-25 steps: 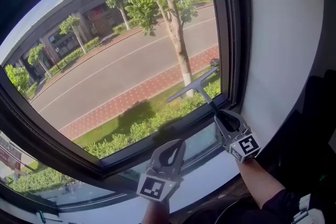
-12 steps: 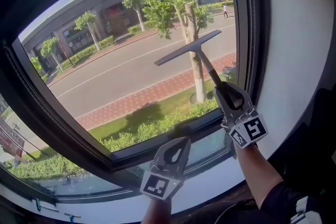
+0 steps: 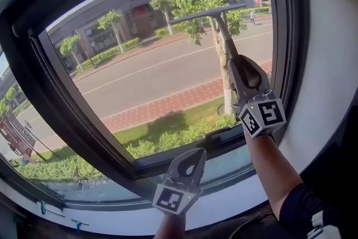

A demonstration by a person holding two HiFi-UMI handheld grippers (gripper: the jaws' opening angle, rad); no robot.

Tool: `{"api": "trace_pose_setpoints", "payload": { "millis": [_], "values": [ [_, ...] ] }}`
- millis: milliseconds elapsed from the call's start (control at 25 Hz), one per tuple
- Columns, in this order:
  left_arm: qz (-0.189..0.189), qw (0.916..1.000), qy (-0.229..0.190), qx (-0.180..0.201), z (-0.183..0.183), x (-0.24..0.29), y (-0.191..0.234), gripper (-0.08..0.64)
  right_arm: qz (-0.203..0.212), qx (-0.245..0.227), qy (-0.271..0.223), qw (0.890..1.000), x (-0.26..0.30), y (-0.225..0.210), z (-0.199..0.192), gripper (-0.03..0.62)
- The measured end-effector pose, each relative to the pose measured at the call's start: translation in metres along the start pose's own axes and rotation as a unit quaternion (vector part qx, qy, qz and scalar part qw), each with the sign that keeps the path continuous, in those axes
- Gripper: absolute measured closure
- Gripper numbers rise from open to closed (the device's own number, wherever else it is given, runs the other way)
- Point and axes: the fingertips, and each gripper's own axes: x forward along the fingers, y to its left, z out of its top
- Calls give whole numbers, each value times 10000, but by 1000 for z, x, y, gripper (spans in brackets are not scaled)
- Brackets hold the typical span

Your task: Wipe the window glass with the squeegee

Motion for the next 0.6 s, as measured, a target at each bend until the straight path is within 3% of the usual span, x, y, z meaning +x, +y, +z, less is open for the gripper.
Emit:
{"api": "trace_pose_setpoints", "payload": {
  "millis": [320, 600],
  "values": [
    [239, 9997, 94, 1, 1, -16, 24, 557, -91, 13, -252, 9996, 12, 0, 15, 491],
    [238, 9997, 64, 42, 6, -22, 27, 557, -10, -354, -547, 9979, 46, 5, 53, 491]
  ]
}}
